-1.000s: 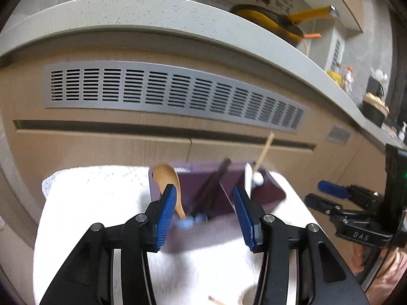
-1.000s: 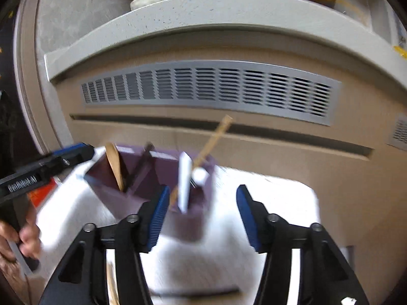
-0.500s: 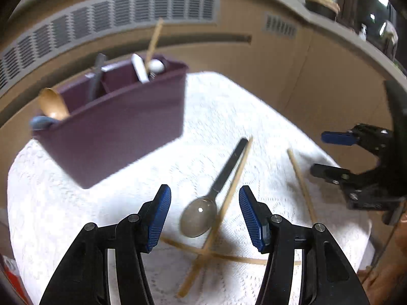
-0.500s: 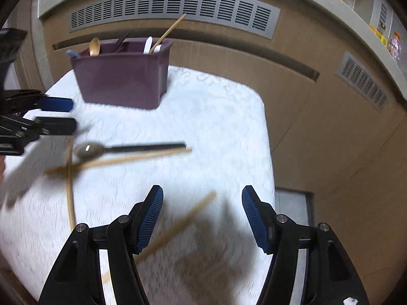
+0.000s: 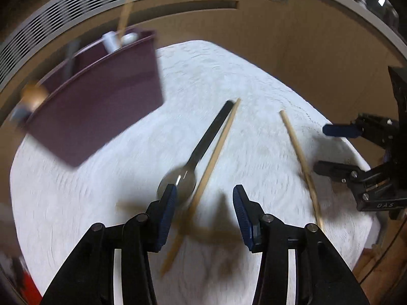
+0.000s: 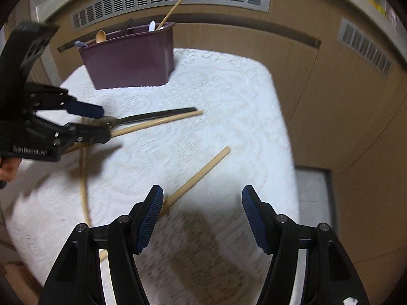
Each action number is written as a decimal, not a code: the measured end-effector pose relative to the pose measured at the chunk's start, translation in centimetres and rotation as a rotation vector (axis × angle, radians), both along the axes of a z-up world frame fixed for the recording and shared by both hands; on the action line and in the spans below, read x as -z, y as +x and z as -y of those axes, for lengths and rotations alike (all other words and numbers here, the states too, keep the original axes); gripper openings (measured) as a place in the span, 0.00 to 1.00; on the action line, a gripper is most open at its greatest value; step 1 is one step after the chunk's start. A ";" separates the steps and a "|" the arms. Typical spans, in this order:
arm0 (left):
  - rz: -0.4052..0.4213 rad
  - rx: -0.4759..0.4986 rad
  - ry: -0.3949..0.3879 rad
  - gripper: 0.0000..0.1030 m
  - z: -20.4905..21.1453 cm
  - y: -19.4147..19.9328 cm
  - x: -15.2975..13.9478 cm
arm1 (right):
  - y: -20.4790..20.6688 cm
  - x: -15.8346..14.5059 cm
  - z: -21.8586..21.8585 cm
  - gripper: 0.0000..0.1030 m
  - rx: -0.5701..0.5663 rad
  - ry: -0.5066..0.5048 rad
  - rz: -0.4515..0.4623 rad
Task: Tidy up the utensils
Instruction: 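Lower the right tool onto a wooden chopstick and grasp it, then grasp the black-handled metal spoon with the left tool while the right tool lifts the chopstick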
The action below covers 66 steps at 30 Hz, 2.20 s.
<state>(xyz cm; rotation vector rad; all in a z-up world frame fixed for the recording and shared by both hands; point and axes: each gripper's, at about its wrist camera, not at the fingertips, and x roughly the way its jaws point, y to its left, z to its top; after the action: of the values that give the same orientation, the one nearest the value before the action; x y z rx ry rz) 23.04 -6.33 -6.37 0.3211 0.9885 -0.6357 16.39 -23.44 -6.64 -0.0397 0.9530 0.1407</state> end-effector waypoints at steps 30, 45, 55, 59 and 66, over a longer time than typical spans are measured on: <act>-0.032 -0.252 -0.235 0.56 -11.1 -1.3 -1.3 | 5.3 -1.7 -9.2 0.05 -0.232 0.075 -0.036; -0.018 0.163 0.093 0.21 6.1 4.0 -0.3 | 1.3 -0.4 1.2 0.05 0.029 0.157 -0.029; -0.090 0.177 0.238 0.20 8.8 7.2 1.8 | 0.8 0.1 2.4 0.05 0.029 0.212 -0.020; -0.098 0.175 0.249 0.20 9.8 8.2 2.5 | 1.4 0.6 2.3 0.05 0.025 0.224 -0.035; -0.085 0.184 0.303 0.19 12.9 9.3 2.5 | 3.0 0.9 1.3 0.05 0.007 0.210 -0.045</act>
<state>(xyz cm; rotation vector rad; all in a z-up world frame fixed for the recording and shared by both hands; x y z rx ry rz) 32.33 -19.27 -8.88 0.6628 1.1477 -0.6698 19.39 -24.78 -7.53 0.1603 0.9785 0.2354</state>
